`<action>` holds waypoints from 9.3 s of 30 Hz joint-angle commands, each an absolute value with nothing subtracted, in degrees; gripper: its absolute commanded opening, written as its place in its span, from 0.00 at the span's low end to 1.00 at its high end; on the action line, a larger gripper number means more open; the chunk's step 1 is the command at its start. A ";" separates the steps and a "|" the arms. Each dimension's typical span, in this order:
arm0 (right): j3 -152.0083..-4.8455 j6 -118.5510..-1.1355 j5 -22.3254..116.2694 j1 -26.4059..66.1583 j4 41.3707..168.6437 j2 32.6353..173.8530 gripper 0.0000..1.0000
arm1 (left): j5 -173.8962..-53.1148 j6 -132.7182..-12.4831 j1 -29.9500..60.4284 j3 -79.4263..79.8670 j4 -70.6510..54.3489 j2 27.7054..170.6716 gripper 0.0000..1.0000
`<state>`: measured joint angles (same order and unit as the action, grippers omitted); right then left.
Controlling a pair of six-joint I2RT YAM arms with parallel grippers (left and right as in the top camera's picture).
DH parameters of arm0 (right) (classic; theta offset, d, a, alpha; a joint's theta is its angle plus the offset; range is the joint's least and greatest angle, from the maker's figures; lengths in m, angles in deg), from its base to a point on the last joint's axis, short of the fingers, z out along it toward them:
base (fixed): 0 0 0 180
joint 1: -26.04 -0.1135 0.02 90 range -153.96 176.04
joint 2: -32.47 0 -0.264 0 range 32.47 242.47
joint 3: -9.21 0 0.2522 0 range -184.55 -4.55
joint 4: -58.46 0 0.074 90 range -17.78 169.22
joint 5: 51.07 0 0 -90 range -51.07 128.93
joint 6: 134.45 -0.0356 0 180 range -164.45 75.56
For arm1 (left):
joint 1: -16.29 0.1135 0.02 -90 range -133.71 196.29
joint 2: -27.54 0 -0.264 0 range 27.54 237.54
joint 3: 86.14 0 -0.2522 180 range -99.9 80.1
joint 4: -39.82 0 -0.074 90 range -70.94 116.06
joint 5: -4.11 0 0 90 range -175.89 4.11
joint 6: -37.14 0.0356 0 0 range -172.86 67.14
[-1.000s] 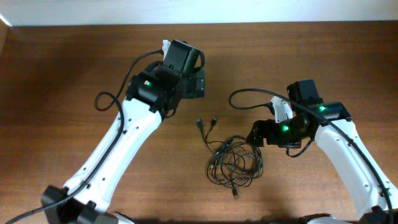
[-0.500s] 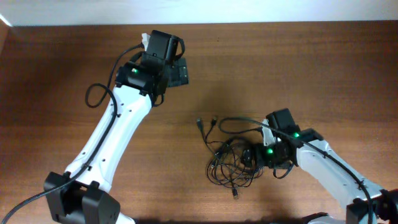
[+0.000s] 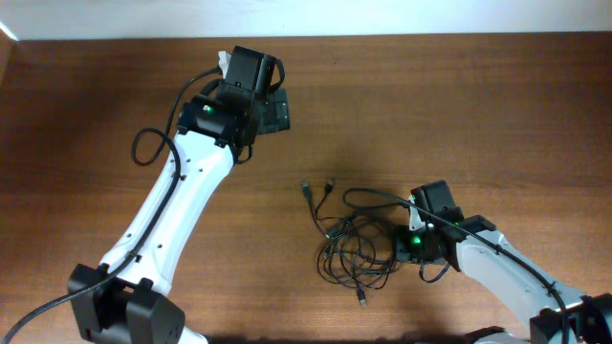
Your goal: Untangle cables
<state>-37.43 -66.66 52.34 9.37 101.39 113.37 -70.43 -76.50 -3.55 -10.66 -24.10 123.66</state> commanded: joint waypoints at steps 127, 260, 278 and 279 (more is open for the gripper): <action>-57.59 -66.88 80.21 2.05 73.35 116.63 0.04 | -150.38 -52.22 10.73 -11.08 -24.05 112.49 0.00; -57.76 -58.66 78.63 3.19 66.77 114.97 0.04 | -152.80 -83.63 6.77 -11.08 -10.39 115.70 0.00; -57.76 -62.97 78.78 16.30 66.42 96.65 0.04 | -90.45 -79.58 15.73 -11.08 -28.16 115.72 0.00; -57.76 -63.23 78.78 17.68 66.46 96.57 0.04 | -87.50 -79.58 15.71 -11.08 -28.99 115.72 0.00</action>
<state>-57.15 -61.55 78.41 14.95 66.70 98.18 -100.94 -80.94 15.14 -10.66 -27.77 115.31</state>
